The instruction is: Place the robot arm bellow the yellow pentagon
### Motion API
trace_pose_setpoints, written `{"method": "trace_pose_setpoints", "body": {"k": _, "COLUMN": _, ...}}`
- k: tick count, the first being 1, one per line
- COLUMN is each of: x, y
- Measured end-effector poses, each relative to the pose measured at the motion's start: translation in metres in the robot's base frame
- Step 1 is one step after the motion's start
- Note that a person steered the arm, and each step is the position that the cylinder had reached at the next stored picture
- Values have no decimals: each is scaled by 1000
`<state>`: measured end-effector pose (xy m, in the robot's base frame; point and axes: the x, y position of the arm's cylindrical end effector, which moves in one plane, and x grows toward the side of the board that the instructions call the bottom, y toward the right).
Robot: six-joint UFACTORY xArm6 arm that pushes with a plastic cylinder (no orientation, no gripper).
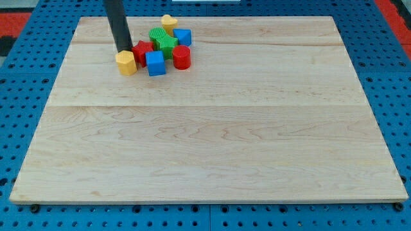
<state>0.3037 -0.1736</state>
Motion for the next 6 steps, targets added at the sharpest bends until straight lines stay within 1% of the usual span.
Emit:
{"method": "trace_pose_setpoints", "body": {"k": 1, "x": -20, "y": -38}}
{"method": "trace_pose_setpoints", "body": {"k": 2, "x": 18, "y": -46}}
{"method": "trace_pose_setpoints", "body": {"k": 3, "x": 46, "y": -23}}
{"method": "trace_pose_setpoints", "body": {"k": 4, "x": 64, "y": -21}}
{"method": "trace_pose_setpoints", "body": {"k": 5, "x": 119, "y": -22}}
{"method": "trace_pose_setpoints", "body": {"k": 6, "x": 124, "y": 4}}
